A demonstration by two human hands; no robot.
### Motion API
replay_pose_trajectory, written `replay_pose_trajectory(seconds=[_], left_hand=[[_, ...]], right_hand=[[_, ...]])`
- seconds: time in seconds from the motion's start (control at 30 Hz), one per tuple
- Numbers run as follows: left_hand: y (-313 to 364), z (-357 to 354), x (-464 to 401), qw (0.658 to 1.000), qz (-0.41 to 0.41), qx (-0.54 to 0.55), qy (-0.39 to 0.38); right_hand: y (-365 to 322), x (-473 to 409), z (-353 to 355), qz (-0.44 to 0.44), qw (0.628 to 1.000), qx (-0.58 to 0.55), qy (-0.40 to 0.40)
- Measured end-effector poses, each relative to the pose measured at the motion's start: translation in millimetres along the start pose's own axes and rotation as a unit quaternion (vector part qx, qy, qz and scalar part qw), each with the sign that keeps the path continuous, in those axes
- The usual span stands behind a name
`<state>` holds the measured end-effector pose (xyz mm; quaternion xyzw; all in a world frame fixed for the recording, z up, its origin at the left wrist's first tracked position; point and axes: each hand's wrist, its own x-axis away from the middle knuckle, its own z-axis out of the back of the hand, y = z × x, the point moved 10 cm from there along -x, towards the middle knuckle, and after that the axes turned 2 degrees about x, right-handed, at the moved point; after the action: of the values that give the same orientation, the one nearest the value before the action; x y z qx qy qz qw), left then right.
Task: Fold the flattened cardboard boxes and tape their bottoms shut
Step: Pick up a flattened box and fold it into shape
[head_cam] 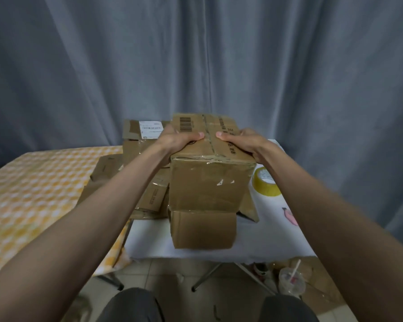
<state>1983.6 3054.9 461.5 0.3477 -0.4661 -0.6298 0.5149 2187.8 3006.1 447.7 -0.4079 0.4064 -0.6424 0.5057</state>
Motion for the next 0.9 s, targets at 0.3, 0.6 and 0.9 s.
replay_pose_trajectory(seconds=[0.3, 0.6, 0.9], left_hand=[[-2, -26, -19, 0.999, 0.019, -0.028, -0.016], [6, -45, -9, 0.998, 0.006, -0.057, -0.012], [8, -61, -4, 0.992, -0.010, -0.120, 0.036]], right_hand=[[33, -1, 20, -0.029, 0.999, -0.031, 0.014], [59, 1, 16, -0.050, 0.995, -0.085, -0.011], [85, 4, 9, -0.081, 0.986, -0.139, -0.050]])
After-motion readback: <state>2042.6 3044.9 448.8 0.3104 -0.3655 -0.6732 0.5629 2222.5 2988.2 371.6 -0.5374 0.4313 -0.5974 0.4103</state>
